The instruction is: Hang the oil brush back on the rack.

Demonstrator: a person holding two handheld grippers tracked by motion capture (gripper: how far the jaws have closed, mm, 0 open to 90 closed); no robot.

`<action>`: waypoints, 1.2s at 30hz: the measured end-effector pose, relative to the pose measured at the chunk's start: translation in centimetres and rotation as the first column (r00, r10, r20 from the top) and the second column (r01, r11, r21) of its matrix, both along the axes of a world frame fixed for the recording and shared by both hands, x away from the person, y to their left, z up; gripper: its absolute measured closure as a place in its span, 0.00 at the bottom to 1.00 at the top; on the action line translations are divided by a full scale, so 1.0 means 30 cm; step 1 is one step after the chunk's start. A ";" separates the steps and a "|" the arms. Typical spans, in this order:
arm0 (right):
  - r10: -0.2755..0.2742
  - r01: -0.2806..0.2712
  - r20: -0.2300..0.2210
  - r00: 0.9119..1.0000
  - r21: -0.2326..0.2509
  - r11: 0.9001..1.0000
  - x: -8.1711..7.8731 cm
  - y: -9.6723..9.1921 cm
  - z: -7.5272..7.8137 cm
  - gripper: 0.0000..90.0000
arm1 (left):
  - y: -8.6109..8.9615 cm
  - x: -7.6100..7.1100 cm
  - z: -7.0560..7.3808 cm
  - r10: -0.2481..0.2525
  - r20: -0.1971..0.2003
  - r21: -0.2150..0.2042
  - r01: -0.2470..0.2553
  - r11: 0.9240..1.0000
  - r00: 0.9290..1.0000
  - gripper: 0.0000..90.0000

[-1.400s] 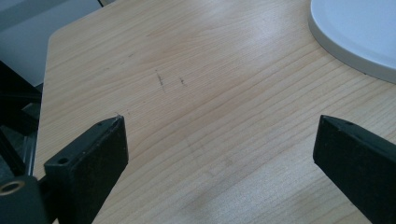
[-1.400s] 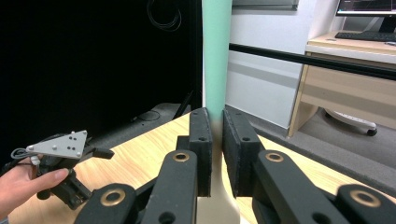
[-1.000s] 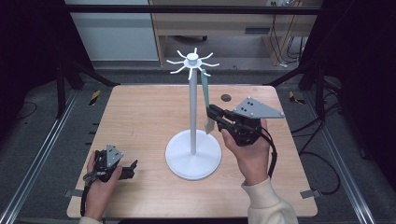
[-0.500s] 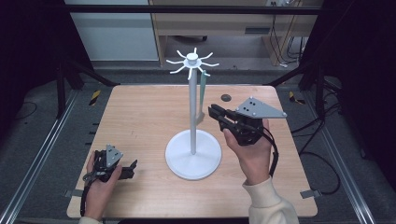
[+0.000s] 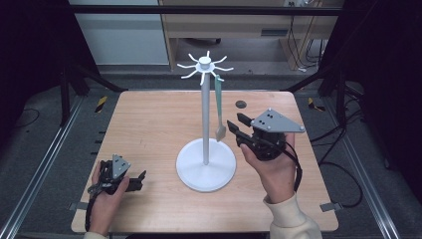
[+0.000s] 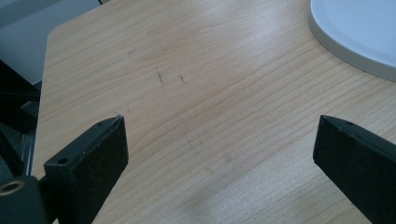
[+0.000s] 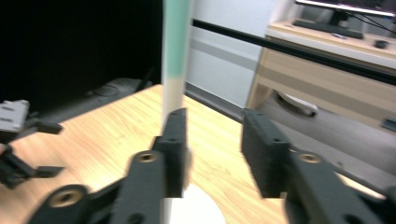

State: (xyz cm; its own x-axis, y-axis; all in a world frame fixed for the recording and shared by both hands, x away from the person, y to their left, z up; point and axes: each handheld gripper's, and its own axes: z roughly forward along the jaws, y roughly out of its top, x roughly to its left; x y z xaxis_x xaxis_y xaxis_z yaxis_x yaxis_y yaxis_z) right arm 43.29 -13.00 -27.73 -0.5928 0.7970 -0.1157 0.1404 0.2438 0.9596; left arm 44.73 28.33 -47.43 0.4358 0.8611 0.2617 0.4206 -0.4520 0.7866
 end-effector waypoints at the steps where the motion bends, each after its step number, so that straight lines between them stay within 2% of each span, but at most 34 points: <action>1: -0.012 0.012 -0.005 1.000 -0.004 1.000 0.002 -0.001 -0.002 0.62 | 0.001 0.000 0.000 0.001 0.001 0.001 -0.001 1.000 1.000 0.03; 6: -0.049 0.049 -0.027 0.998 -0.008 0.999 0.022 -0.011 -0.012 0.41 | 0.004 -0.002 0.000 0.005 -0.001 -0.004 -0.005 1.000 1.000 0.03; 13: -0.104 0.104 -0.034 0.994 -0.014 0.995 0.042 -0.031 -0.027 0.24 | 0.007 -0.005 0.001 0.007 -0.002 -0.002 -0.007 1.000 1.000 0.03; 17: -0.121 0.120 -0.017 0.992 -0.065 0.991 0.063 -0.047 -0.053 0.12 | 0.008 -0.005 0.001 0.008 -0.004 -0.002 -0.008 1.000 1.000 0.03; 27: -0.180 0.173 -0.064 0.982 -0.107 0.979 0.128 -0.121 -0.156 0.09 | 0.006 -0.006 0.003 0.008 -0.002 -0.006 -0.008 1.000 1.000 0.03; 32: -0.219 0.205 -0.109 0.970 -0.125 0.971 0.153 -0.160 -0.199 0.09 | 0.008 -0.005 0.002 0.006 -0.007 -0.002 -0.006 1.000 1.000 0.03; 36: -0.241 0.224 -0.128 0.962 -0.133 0.966 0.166 -0.185 -0.220 0.09 | 0.008 -0.005 0.002 0.007 -0.006 -0.004 -0.007 1.000 1.000 0.03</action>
State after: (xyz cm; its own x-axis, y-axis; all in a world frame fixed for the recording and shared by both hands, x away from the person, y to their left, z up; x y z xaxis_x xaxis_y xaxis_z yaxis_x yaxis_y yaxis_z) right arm 48.25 -18.56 -34.32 -0.4101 0.9006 -0.1441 0.3389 0.2972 0.8927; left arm 44.59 28.58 -47.36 0.4316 0.8651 0.2557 0.4288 -0.4461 0.7856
